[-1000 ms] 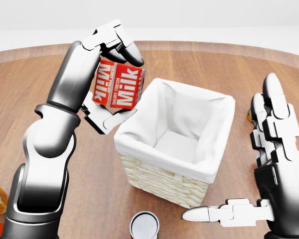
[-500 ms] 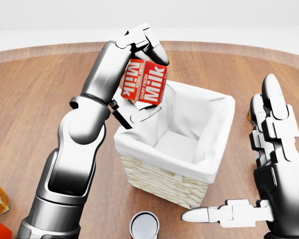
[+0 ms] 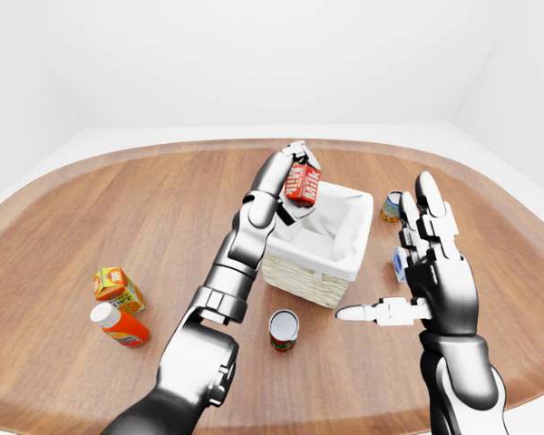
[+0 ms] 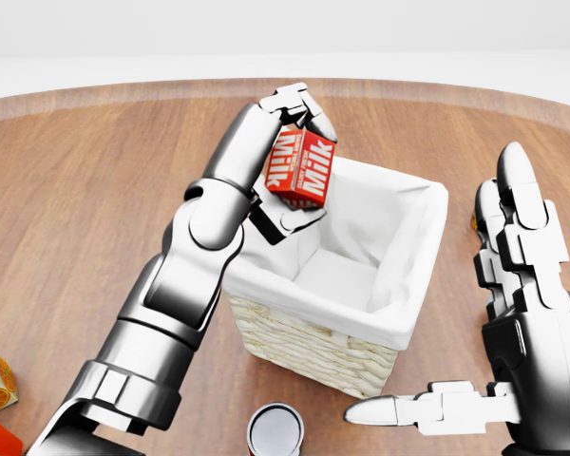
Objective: Pick the milk and place it in the basket.
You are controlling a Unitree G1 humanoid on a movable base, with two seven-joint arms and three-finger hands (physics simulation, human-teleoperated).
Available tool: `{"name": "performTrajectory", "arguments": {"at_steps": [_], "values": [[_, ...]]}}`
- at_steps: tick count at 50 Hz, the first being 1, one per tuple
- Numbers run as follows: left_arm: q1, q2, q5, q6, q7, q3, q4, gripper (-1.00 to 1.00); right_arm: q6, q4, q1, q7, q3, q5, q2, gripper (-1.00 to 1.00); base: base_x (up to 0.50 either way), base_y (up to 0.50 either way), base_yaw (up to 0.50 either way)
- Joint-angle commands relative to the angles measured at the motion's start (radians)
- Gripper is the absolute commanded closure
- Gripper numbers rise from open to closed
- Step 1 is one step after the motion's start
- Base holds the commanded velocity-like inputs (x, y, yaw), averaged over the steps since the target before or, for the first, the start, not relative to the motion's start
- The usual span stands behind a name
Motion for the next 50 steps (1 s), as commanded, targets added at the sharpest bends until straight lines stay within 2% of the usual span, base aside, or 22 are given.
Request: {"name": "performTrajectory", "arguments": {"at_steps": [1, 3, 6, 7, 10, 11, 18, 19, 21, 24, 25, 28, 33, 38, 39, 50], "values": [[-0.112, -0.022, -0.076, -0.047, 0.071, 0.018, 0.176, 1.0, 0.0, -0.002, -0.001, 0.0, 0.001, 0.0, 0.0, -1.0, 0.0, 0.0, 0.0], [-0.119, -0.028, -0.077, -0.057, 0.078, 0.015, 0.195, 1.0, 0.0, -0.004, -0.001, 0.001, -0.002, 0.003, 0.0, -1.0, 0.0, 0.0, 0.0], [-0.117, -0.038, -0.079, -0.056, 0.077, 0.011, 0.192, 1.0, 0.0, 0.001, -0.004, 0.001, -0.006, 0.005, 0.0, -1.0, 0.0, 0.0, 0.0], [-0.111, -0.05, -0.102, -0.045, 0.055, 0.016, 0.169, 1.0, 0.0, -0.001, -0.002, 0.001, -0.005, 0.005, 0.0, -1.0, 0.0, 0.0, 0.0], [-0.098, -0.056, -0.11, -0.038, 0.046, 0.007, 0.129, 1.0, 0.0, -0.004, -0.002, 0.002, -0.007, 0.006, 0.0, -1.0, 0.0, 0.0, 0.0], [-0.094, -0.06, -0.115, -0.019, 0.045, 0.008, 0.111, 1.0, 0.0, -0.003, -0.003, 0.002, -0.007, 0.007, 0.0, -1.0, 0.0, 0.0, 0.0], [-0.097, -0.056, -0.162, -0.02, 0.047, 0.016, 0.105, 1.0, 0.0, 0.001, -0.001, 0.002, -0.007, 0.006, 0.001, -1.0, 0.0, 0.0, 0.0], [-0.097, -0.06, -0.186, -0.009, 0.039, 0.026, 0.108, 1.0, 0.0, -0.001, 0.0, 0.002, -0.006, 0.005, 0.001, -1.0, 0.0, 0.0, 0.0], [-0.103, -0.054, -0.19, -0.02, 0.048, 0.022, 0.124, 1.0, 0.0, -0.002, 0.0, 0.002, -0.004, 0.003, 0.001, -1.0, 0.0, 0.0, 0.0], [-0.114, -0.055, -0.215, -0.022, 0.051, 0.025, 0.147, 1.0, 0.0, 0.002, -0.001, 0.001, -0.005, 0.003, 0.0, -1.0, 0.0, 0.0, 0.0], [-0.117, -0.057, -0.214, -0.032, 0.06, 0.023, 0.161, 1.0, 0.0, -0.002, 0.0, 0.001, -0.004, 0.003, 0.001, -1.0, 0.0, 0.0, 0.0], [-0.115, -0.063, -0.215, -0.035, 0.066, 0.018, 0.168, 1.0, 0.0, 0.002, -0.001, 0.001, -0.006, 0.004, 0.001, -1.0, 0.0, 0.0, 0.0], [-0.14, -0.067, -0.222, -0.081, 0.081, 0.024, 0.252, 1.0, 0.0, -0.001, 0.001, 0.001, -0.004, 0.004, 0.001, -1.0, 0.0, 0.0, 0.0], [-0.15, -0.067, -0.226, -0.111, 0.089, 0.029, 0.298, 1.0, 0.0, -0.005, -0.001, 0.003, -0.008, 0.007, 0.001, -1.0, 0.0, 0.0, 0.0], [-0.156, -0.065, -0.223, -0.132, 0.096, 0.029, 0.329, 1.0, 0.0, -0.002, 0.0, 0.002, -0.004, 0.004, 0.001, -1.0, 0.0, 0.0, 0.0], [-0.195, -0.076, -0.227, -0.133, 0.132, 0.048, 0.505, 1.0, 0.0, 0.003, -0.002, 0.002, -0.009, 0.008, 0.0, -1.0, 0.0, 0.0, 0.0]]}}
